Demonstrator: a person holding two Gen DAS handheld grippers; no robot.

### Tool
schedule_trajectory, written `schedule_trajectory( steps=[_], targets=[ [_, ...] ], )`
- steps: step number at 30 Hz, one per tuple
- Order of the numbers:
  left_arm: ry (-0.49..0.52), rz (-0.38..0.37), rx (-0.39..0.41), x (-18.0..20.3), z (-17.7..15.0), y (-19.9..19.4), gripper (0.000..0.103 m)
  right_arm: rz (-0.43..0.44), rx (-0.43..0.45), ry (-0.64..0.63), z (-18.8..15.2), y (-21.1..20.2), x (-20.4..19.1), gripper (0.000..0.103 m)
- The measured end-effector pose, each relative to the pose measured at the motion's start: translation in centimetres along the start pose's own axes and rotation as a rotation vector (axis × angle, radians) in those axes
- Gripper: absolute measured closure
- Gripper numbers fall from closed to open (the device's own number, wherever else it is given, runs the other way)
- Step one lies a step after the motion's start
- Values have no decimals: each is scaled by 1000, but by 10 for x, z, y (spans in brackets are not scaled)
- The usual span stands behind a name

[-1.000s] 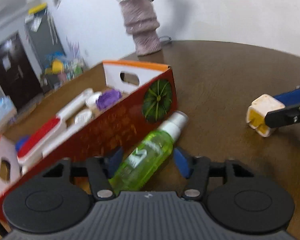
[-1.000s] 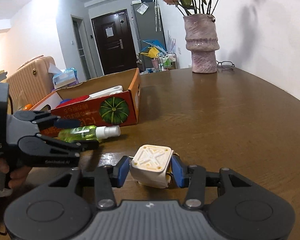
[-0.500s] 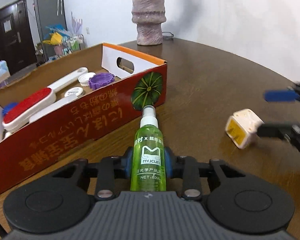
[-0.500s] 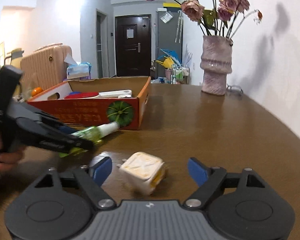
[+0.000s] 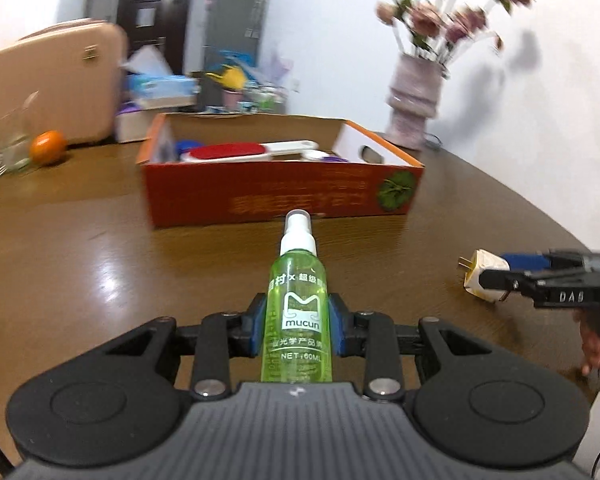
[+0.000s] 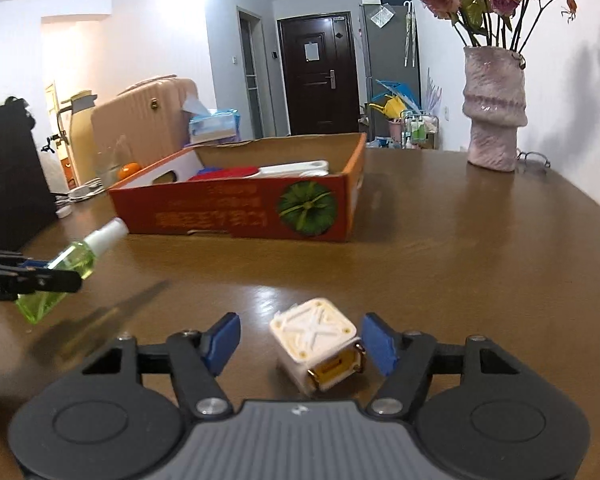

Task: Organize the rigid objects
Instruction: 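Carry the spray bottle and cream cube into the box and open both tools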

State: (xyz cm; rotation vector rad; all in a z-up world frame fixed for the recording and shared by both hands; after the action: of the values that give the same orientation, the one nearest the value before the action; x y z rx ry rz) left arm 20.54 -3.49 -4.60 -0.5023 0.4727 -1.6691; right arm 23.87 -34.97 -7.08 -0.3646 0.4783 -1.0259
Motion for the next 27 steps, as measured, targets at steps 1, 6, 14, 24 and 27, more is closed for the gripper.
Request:
schedule_trajectory(
  steps=[1, 6, 14, 24, 27],
  targets=[
    [-16, 6, 3, -6, -4, -7, 72, 0, 3, 1, -4, 0, -6, 41],
    [-90, 41, 6, -39, -13, -26, 72, -86, -43, 12, -12, 15, -29, 64],
    [-118, 36, 109, -62, -27, -66, 72, -207, -4, 113, -15, 8, -58, 65],
    [-111, 47, 209, -80, 6, -71, 72, -220, 96, 56, 3, -24, -107, 65],
    [-97, 16, 250, -85, 39, -64, 72, -198, 130, 41, 24, -25, -108, 65]
  ],
)
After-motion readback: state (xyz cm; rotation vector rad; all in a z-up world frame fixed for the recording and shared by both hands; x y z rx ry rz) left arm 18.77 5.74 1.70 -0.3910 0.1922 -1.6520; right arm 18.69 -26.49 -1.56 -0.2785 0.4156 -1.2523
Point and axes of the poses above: each gripper's, at about its wrist camera, not at the fingertips, and y roughly the way its jaws point, x to its right, z to its top, the point moved 1 cm from there along y, roughly the way its jaws point, and after that the axes turned 8 degrees about z, right-handed, at the moved point
